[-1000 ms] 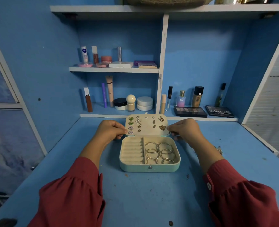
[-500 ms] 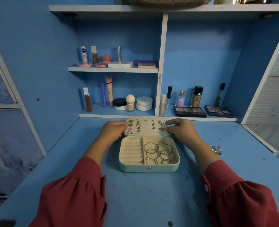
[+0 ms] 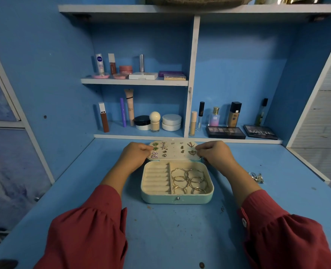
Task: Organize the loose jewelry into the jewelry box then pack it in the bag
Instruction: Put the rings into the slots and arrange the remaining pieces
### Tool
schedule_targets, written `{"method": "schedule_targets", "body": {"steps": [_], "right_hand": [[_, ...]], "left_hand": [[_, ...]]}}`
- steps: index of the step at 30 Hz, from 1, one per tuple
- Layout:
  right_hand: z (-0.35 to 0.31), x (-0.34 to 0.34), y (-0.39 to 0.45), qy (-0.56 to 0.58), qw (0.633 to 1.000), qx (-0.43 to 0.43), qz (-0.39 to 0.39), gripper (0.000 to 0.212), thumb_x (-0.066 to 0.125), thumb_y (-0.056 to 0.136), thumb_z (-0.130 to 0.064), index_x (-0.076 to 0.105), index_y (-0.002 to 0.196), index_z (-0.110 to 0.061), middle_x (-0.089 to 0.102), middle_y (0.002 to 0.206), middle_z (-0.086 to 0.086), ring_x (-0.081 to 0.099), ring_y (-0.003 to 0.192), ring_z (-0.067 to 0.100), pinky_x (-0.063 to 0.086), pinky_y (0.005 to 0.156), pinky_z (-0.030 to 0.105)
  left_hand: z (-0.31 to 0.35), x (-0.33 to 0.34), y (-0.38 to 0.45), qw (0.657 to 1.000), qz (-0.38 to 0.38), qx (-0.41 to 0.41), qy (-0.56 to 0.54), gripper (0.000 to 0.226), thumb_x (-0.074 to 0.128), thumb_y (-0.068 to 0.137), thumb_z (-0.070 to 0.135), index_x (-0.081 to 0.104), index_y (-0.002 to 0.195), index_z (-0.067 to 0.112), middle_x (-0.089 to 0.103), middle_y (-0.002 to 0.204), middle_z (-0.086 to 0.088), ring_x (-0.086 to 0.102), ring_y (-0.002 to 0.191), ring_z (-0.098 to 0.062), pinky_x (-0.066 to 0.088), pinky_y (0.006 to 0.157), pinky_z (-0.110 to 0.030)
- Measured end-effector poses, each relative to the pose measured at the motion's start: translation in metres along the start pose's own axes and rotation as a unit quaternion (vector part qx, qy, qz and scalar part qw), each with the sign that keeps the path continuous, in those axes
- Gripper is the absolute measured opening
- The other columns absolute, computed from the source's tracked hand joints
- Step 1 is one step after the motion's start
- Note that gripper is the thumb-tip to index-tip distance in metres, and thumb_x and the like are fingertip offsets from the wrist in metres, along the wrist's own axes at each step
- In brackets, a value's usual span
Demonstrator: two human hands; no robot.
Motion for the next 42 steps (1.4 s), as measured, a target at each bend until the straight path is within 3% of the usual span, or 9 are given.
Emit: {"method": "schedule_targets", "body": {"steps": [7, 15, 21, 34, 42], "right_hand": [[0.001, -0.002, -0.001, 0.013, 1.000, 0.003, 0.005, 0.021, 0.066, 0.085, -0.005, 0.072, 0.105, -0.011, 0.067, 0.084, 0.004, 0.056, 0.055, 0.011, 0.044, 0.044, 0.014], [0.002, -0.002, 0.000, 0.019, 1.000, 0.005, 0.009, 0.020, 0.067, 0.084, -0.004, 0.072, 0.103, -0.008, 0.065, 0.075, 0.004, 0.054, 0.050, 0.011, 0.042, 0.039, 0.012], [0.002, -0.001, 0.001, 0.014, 1.000, 0.002, 0.007, 0.021, 0.066, 0.085, -0.005, 0.072, 0.105, -0.009, 0.068, 0.085, 0.006, 0.056, 0.054, 0.011, 0.043, 0.044, 0.013], [0.004, -0.001, 0.001, 0.014, 1.000, 0.010, 0.005, 0.020, 0.068, 0.085, -0.006, 0.072, 0.103, -0.010, 0.067, 0.082, 0.003, 0.056, 0.054, 0.010, 0.043, 0.042, 0.013], [0.002, -0.001, -0.001, -0.002, 1.000, 0.009, 0.001, 0.021, 0.066, 0.086, -0.007, 0.072, 0.106, -0.012, 0.066, 0.082, 0.003, 0.056, 0.055, 0.011, 0.044, 0.045, 0.015]], "left_hand": [[-0.001, -0.002, -0.001, 1.000, 0.010, -0.005, 0.003, 0.032, 0.059, 0.092, 0.014, 0.064, 0.123, 0.016, 0.066, 0.121, -0.008, 0.059, 0.110, -0.030, 0.046, 0.094, -0.035], [0.007, 0.001, -0.002, 0.998, 0.000, 0.014, 0.067, 0.032, 0.050, 0.095, 0.013, 0.065, 0.123, 0.015, 0.061, 0.130, -0.005, 0.058, 0.111, -0.021, 0.043, 0.093, -0.028], [0.009, 0.002, 0.001, 0.996, -0.007, 0.014, 0.091, 0.031, 0.049, 0.095, 0.013, 0.067, 0.120, 0.015, 0.061, 0.129, -0.007, 0.059, 0.110, -0.023, 0.046, 0.094, -0.030], [0.007, 0.001, 0.000, 0.997, 0.006, 0.032, 0.074, 0.031, 0.050, 0.094, 0.013, 0.066, 0.120, 0.020, 0.059, 0.131, -0.004, 0.056, 0.115, -0.019, 0.041, 0.097, -0.028], [0.010, 0.003, 0.001, 0.997, -0.007, 0.030, 0.069, 0.032, 0.048, 0.094, 0.012, 0.070, 0.115, 0.022, 0.062, 0.127, -0.005, 0.058, 0.100, -0.016, 0.043, 0.084, -0.024]]}}
Point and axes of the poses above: each hand's wrist, its own y-axis towards the middle knuckle, its own x-axis out of the palm, z = x × y, the point moved 9 cm from there along y, towards the middle knuckle
